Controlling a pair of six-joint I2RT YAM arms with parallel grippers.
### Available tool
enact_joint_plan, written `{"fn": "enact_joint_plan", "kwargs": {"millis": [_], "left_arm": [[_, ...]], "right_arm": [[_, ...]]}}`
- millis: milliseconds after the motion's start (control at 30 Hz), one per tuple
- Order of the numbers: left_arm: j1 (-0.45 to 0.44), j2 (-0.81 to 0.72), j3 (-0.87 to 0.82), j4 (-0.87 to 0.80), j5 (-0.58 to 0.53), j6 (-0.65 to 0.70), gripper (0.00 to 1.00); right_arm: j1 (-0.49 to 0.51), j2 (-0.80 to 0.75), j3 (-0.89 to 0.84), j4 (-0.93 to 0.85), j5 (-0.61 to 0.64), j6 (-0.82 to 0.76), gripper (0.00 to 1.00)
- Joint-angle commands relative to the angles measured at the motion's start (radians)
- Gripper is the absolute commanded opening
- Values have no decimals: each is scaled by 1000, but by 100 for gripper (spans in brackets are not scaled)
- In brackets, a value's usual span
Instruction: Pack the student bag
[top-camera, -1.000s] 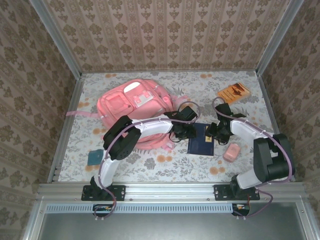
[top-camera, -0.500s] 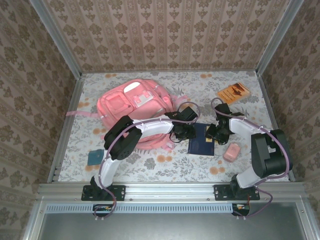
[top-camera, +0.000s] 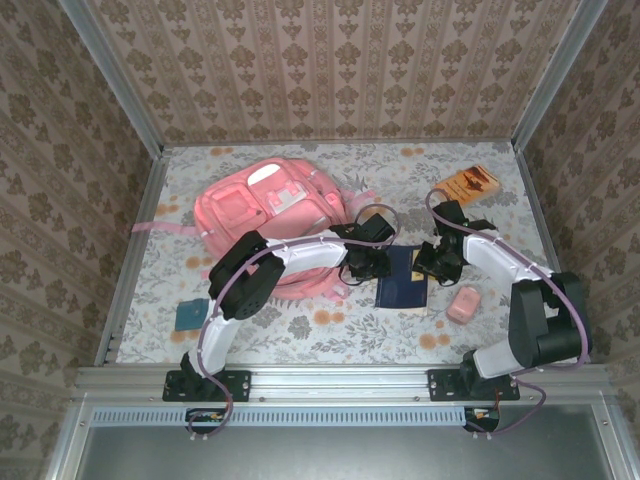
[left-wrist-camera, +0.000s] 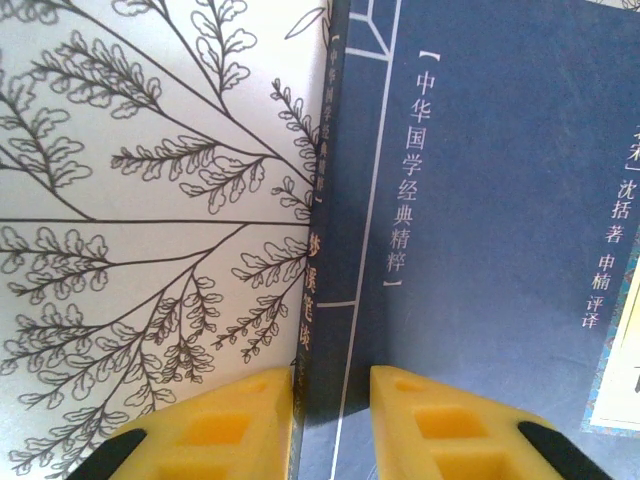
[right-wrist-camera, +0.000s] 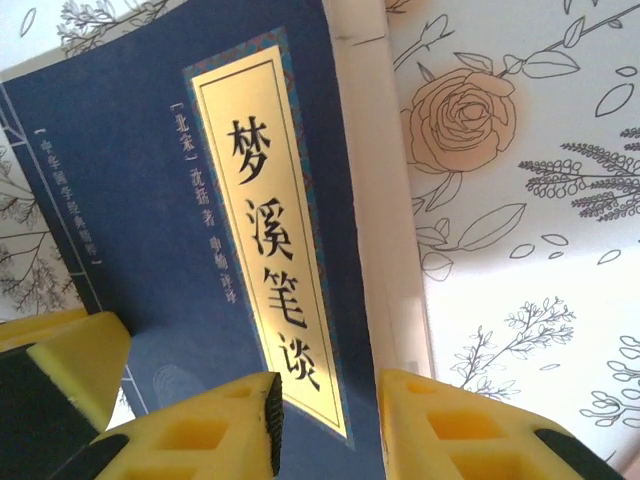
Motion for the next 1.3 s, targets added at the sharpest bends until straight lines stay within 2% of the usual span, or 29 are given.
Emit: {"fn": "enact_joint_plan", "kwargs": {"millis": [0, 300, 400, 500, 633, 733, 1067, 1133, 1267], "left_arm": [[-10, 24, 13, -9, 8, -5, 26], [-10, 13, 12, -10, 10, 4, 26], [-3, -19, 26, -11, 13, 89, 32], [17, -70, 61, -63, 11, 190, 39], [59, -161, 55, -98, 9, 269, 51], [108, -235, -1, -68, 39, 280, 61], [269, -469, -287, 195, 270, 207, 88], [285, -496, -321, 228, 306, 195, 100], [315, -533, -386, 349, 409, 141, 100]], "right_arm": [[9, -30, 29, -41, -19, -10, 29], [11, -23, 29, -30, -58, -11, 10], [11, -40, 34, -43, -26, -10, 0], [10, -88, 33, -41, -10, -15, 0], [7, -157, 49, -37, -49, -27, 0], [7, -197, 73, -27, -142, -40, 0], [14, -256, 166, 59, -512, -1, 0], [17, -264, 179, 98, -578, 21, 0], [24, -263, 200, 190, -682, 68, 0]]}}
